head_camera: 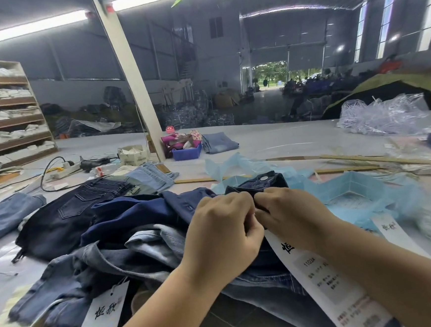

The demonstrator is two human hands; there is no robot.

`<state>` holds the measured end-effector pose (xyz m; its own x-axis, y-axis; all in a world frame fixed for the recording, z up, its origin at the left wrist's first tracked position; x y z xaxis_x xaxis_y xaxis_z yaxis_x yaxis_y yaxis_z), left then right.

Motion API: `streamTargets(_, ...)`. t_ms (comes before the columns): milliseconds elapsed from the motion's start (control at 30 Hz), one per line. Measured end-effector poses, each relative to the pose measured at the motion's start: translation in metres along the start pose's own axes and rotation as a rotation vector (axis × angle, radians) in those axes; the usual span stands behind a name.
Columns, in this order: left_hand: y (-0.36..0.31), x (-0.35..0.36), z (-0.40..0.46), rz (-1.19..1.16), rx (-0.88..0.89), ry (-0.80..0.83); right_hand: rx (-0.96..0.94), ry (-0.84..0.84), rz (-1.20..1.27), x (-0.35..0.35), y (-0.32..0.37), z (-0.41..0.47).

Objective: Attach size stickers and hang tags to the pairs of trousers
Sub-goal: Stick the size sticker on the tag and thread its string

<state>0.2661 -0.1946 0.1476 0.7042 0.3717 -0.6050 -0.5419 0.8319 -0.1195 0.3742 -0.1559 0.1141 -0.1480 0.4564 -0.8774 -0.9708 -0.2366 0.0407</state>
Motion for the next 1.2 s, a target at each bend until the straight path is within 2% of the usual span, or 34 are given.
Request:
streamTargets(133,-0.023,0.011,-0.003,0.147,0.167,0.022,0.092,0.022,-0.022,0.003,-0.007,-0.007)
streamTargets(300,-0.044,0.027,-0.019,0.249,0.385,0.083,-0.007,-0.028,-0.039,-0.006,0.0,-0.018)
streamTargets(400,-0.043,0.032,-0.021,0.239,0.382,0.116,-0.048,0.075,-0.007,0.006,0.004,-0.017)
streamTargets(500,-0.041,0.037,-0.022,0.266,0.385,0.168,0.111,0.143,0.372,0.01,-0.016,-0.013)
streamTargets(600,-0.039,0.045,-0.027,0.33,0.402,0.214,0.226,0.247,0.593,0.017,-0.03,-0.016)
streamTargets(667,-0.036,0.05,-0.029,0.36,0.398,0.249,0.231,0.323,0.66,0.021,-0.029,-0.02)
streamTargets(800,-0.032,0.056,-0.029,0.357,0.366,0.306,0.268,0.379,0.613,0.015,-0.034,-0.026)
streamTargets(967,-0.028,0.054,-0.028,0.326,0.321,0.318,0.405,0.402,0.661,0.0,-0.052,-0.036)
streamTargets(1200,-0.027,0.044,-0.024,0.224,0.245,0.282,0.351,0.222,0.816,-0.025,-0.042,-0.036)
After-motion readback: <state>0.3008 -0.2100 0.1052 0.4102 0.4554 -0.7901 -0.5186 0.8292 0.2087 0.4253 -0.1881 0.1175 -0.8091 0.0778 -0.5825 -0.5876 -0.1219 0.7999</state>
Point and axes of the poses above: each hand's wrist, its own z-axis towards the middle knuckle, its own x-axis out of the palm, y = z × x, the point moved 10 cm from there along z, towards the middle knuckle, and after that the axes turned 1 degree about x, right-handed, at the moved point
